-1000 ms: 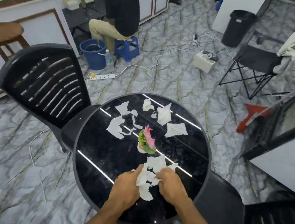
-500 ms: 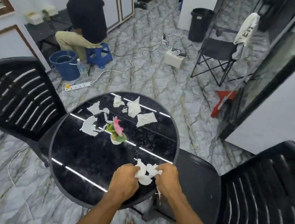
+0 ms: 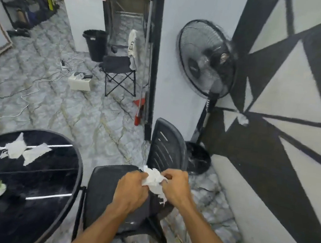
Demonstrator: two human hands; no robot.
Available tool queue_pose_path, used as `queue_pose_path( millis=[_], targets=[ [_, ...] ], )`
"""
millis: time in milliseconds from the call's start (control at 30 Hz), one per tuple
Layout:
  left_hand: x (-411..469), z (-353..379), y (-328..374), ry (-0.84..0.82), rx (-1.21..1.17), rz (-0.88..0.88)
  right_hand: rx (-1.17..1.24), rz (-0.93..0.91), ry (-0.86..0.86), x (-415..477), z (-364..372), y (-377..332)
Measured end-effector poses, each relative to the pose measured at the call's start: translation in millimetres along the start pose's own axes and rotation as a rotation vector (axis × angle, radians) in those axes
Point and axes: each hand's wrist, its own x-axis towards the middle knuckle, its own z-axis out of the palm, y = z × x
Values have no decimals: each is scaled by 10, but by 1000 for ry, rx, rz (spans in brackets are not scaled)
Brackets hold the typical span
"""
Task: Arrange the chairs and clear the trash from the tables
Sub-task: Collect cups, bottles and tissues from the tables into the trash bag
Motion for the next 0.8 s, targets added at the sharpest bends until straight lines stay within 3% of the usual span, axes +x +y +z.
queue_pose_path(
  millis=[167, 367, 567, 800],
  targets=[
    [434, 433, 1124, -59, -72, 243, 10, 45, 278, -188, -1022, 490],
    [630, 1274, 2262, -302, -134, 584, -11, 316, 575, -747, -1961, 1334],
    [116, 2100, 3269, -601, -171, 807, -15, 647, 761, -1806, -2429, 2011],
    [-708, 2790, 4116, -832, -97, 986, 55, 1022, 929, -3074, -2728, 2683]
  ],
)
